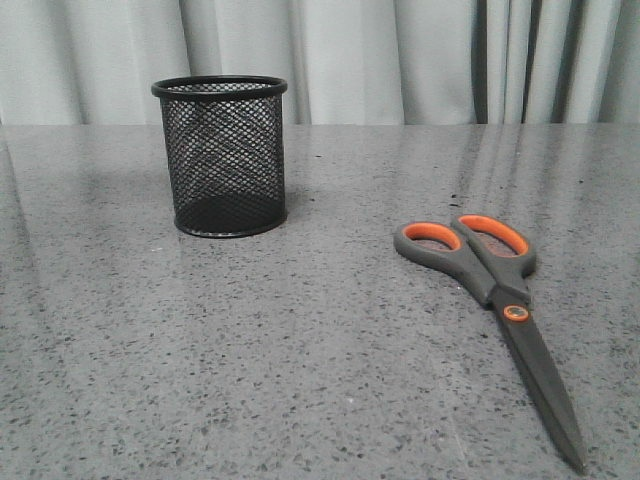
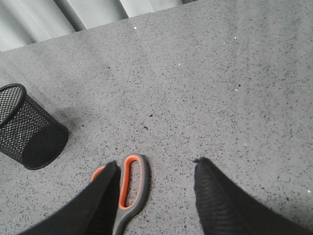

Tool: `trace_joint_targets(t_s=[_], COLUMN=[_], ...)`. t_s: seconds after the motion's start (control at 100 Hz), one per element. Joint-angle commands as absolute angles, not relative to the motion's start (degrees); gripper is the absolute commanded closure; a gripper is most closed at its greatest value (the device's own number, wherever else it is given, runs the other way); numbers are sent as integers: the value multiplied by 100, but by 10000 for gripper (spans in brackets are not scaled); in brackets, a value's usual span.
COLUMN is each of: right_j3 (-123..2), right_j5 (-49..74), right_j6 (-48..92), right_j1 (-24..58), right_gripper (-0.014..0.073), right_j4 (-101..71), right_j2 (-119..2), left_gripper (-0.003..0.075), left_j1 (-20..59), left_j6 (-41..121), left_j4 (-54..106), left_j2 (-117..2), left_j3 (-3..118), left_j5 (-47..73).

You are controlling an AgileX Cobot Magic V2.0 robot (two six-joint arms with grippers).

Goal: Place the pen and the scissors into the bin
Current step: 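Carry the highlighter over the mesh cup and drop it in, then lower the right gripper onto the scissors handles and grasp them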

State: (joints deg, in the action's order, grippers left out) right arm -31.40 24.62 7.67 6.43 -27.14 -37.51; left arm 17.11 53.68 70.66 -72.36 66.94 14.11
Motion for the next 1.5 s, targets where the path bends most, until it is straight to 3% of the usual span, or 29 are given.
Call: trace_joint_targets(t_s=[0.0,0.31,0.85,0.94,1.1,1.19,1.34,1.49], right_j3=[-3369,-3369,-3369,-3369,-3369,-3369,-3580,-4453], right_j5=[2060,2113,2121,2151,2172,2172,2365,3350], right_j6=[837,837,837,837,837,837,864,1424], right_j1=[653,653,653,653,653,653,653,920], right_gripper=[274,274,274,274,274,274,274,275], right_j4=[-2730,-2730,-2720,-2720,-2720,-2720,-2720,-2766], right_j2=[-3841,-3944,-3944,-3944,-3944,-3944,-3944,-4295], left_gripper=[738,739,729,647,325,223,253,337], left_j1=[2072,2749,2799,2799,2799,2799,2799,2799], left_j6=[6697,7342,7785,7785,7785,7785,7785,7785], left_j4=[8427,8796,8747,8747,8747,8747,8725,8588], left_j2=[-7289,-8418,-8826,-8826,-8777,-8634,-8059,-7027], left_j3=[6867,6867,6547,6506,6506,6506,6506,6496], left_j5=[1130,1141,1248,1297,1388,1573,1665,1938])
